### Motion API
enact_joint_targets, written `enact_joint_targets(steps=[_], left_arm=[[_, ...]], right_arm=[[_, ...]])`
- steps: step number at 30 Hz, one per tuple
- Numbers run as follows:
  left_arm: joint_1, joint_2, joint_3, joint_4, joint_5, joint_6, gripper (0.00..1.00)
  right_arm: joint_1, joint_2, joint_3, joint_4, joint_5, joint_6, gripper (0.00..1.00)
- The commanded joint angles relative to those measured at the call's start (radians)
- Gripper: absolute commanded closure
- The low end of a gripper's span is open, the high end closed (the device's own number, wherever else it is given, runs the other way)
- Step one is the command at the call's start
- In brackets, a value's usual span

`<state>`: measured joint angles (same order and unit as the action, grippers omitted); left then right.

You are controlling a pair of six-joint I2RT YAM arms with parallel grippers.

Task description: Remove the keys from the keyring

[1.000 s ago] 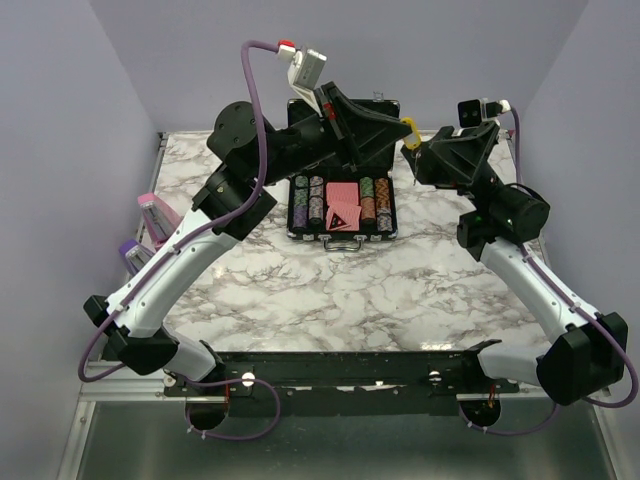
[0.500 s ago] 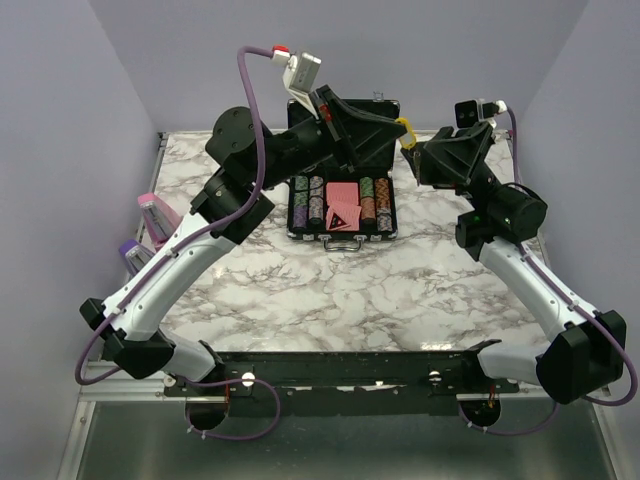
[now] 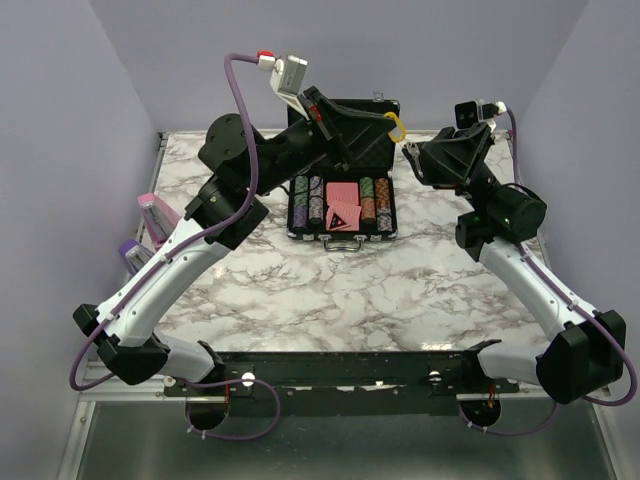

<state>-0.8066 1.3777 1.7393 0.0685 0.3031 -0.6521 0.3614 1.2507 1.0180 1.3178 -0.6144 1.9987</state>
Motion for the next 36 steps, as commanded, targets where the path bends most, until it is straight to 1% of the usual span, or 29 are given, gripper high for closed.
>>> enact_joint_targets(steps=[1,23,36], left_arm=[[0.003,-0.022,-0.020,0.036,-0.035,0.005,1.00],[0.003,-0.035,-0.060,0.100,-0.005,-0.014,1.00],[-0.003,-0.040,-0.072,0.114,-0.002,-0.014,1.00]], right_arm=[[0.010,-0.004,-0.010,0.422,0.019,0.163,0.55],[0.022,-0.008,-0.027,0.360,0.007,0.129,0.56],[0.025,-0.014,-0.039,0.319,-0.001,0.103,0.62]])
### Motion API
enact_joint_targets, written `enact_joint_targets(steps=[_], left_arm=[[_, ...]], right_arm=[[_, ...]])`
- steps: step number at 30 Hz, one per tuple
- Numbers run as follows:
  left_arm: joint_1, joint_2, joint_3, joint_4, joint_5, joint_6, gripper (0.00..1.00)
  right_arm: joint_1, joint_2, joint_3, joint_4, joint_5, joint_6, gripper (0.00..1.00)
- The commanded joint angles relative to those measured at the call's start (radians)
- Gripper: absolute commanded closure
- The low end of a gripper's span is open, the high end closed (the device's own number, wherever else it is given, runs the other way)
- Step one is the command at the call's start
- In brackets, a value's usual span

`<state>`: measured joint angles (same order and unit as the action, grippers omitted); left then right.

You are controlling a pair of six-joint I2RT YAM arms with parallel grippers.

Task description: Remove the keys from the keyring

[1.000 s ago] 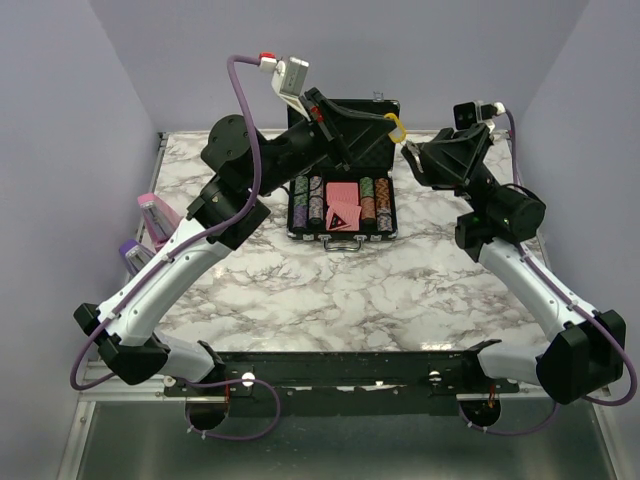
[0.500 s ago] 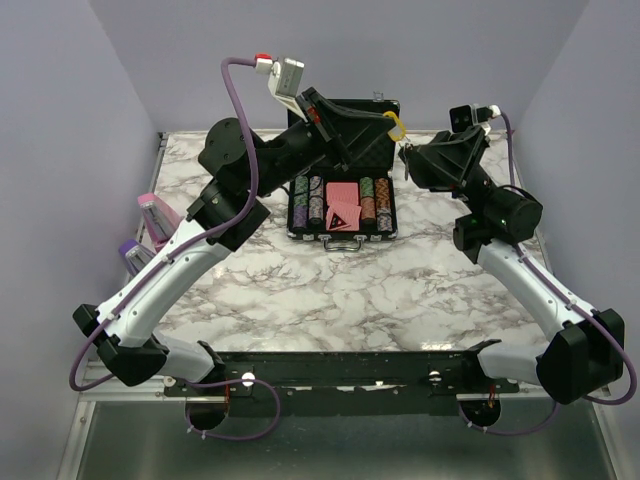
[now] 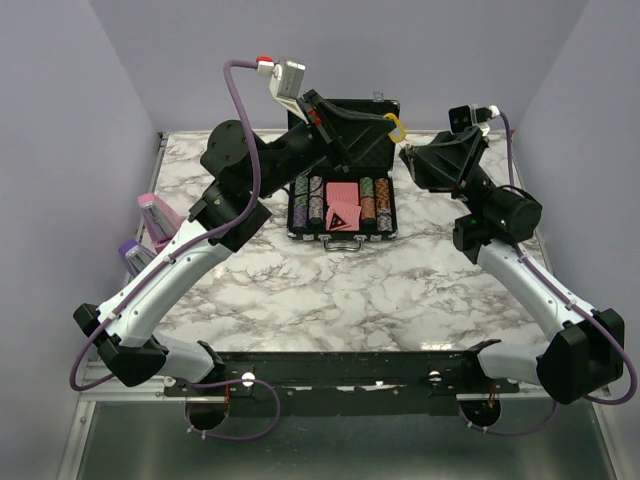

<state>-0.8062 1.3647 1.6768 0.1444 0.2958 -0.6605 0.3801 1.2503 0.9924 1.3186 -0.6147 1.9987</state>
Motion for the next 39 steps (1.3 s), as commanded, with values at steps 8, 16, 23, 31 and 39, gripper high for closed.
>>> enact_joint_targets(steps=[8,16,23,31,39], left_arm=[[-0.008,-0.030,-0.011,0.049,0.008,-0.005,1.00],[-0.011,-0.027,-0.011,0.053,0.006,-0.004,1.00],[-0.016,-0.026,-0.019,0.053,0.002,-0.001,1.00],[-0.024,-0.024,-0.022,0.054,-0.001,0.001,1.00],[-0.027,-0.023,-0.023,0.053,-0.009,0.009,1.00]], right_arm=[[0.008,-0.017,-0.029,0.288,-0.007,0.092,0.65],[0.011,-0.020,-0.023,0.266,-0.010,0.080,0.66],[0.014,-0.020,-0.018,0.254,-0.011,0.074,0.66],[0.013,-0.017,-0.020,0.246,-0.010,0.069,0.67],[0.016,-0.018,-0.024,0.246,-0.011,0.068,0.68]])
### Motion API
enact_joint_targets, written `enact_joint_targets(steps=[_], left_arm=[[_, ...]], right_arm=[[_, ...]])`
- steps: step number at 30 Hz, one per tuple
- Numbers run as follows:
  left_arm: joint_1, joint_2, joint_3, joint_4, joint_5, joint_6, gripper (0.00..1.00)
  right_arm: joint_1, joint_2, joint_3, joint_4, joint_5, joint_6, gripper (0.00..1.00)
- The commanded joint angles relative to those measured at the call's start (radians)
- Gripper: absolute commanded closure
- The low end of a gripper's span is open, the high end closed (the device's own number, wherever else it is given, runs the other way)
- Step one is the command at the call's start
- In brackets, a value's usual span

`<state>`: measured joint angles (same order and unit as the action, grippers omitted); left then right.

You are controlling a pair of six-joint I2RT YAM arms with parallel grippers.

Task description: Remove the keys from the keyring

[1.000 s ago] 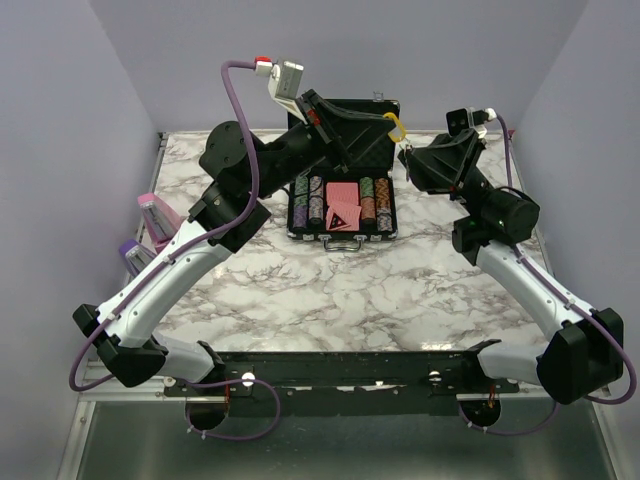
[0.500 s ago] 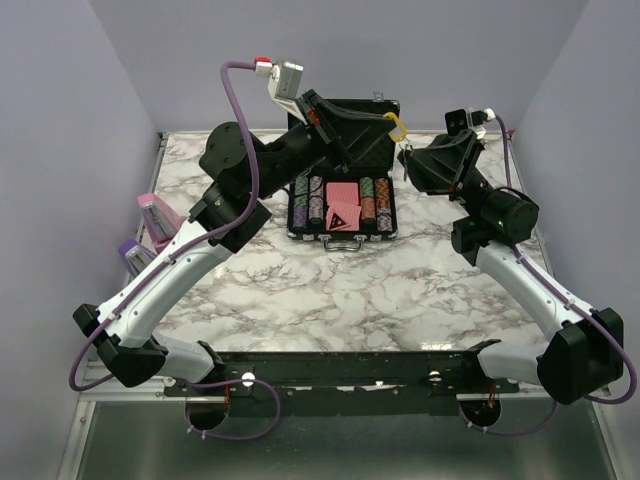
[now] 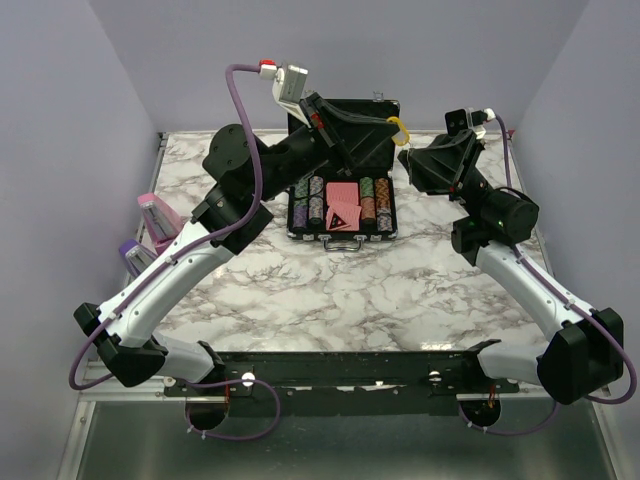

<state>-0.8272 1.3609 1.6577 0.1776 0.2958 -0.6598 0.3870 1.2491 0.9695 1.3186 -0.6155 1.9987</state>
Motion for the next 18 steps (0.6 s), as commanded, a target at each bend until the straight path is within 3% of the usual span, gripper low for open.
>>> enact_joint_targets(steps=[1,18], left_arm=[[-0.006,-0.019,-0.003,0.019,-0.009,0.008,1.00],[-0.015,-0.025,-0.010,0.020,-0.018,0.025,1.00]], right_arm=[[0.009,-0.016,-0.002,0.246,-0.010,0.068,0.69],[0.009,-0.013,-0.005,0.243,-0.012,0.068,0.82]])
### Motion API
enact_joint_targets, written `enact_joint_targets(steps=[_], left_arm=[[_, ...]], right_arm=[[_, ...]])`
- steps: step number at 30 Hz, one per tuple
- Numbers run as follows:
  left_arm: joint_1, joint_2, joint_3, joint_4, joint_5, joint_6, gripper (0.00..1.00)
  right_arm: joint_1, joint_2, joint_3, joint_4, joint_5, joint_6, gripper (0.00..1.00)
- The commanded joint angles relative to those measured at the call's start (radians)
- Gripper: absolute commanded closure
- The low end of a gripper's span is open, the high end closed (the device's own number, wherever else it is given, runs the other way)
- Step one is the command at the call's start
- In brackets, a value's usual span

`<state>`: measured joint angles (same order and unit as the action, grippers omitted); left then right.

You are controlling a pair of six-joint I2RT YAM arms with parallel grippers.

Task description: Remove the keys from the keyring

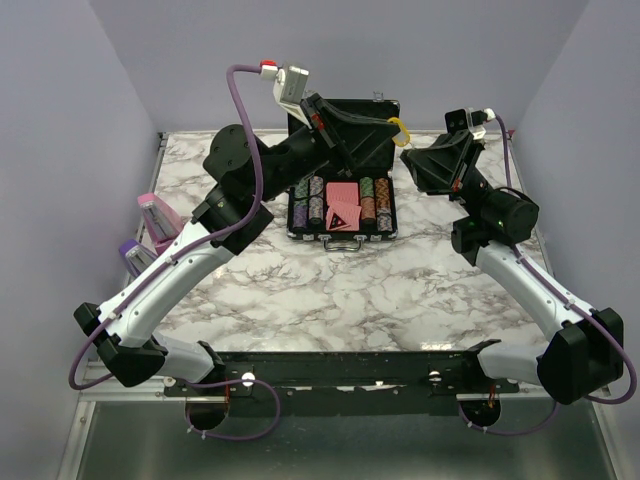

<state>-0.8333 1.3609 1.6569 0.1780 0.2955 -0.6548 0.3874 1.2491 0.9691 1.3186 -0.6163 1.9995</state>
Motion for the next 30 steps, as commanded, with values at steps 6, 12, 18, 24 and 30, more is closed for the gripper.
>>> enact_joint_targets(steps=[6,12,18,24,30], left_arm=[[-0.012,-0.040,-0.031,0.029,-0.024,0.021,1.00],[-0.013,-0.054,-0.049,0.043,-0.029,0.023,1.00],[-0.015,-0.071,-0.060,0.048,-0.029,0.024,1.00],[-0.016,-0.085,-0.085,0.057,-0.032,0.027,1.00],[-0.021,-0.097,-0.098,0.060,-0.033,0.027,1.00]], right_arm=[[0.007,-0.014,-0.010,0.241,-0.013,0.065,0.83],[0.008,-0.016,-0.017,0.238,-0.014,0.065,0.85],[0.007,-0.017,-0.017,0.232,-0.016,0.065,0.87],[0.007,-0.019,-0.013,0.220,-0.017,0.058,0.88],[0.010,-0.020,-0.015,0.206,-0.020,0.053,0.94]])
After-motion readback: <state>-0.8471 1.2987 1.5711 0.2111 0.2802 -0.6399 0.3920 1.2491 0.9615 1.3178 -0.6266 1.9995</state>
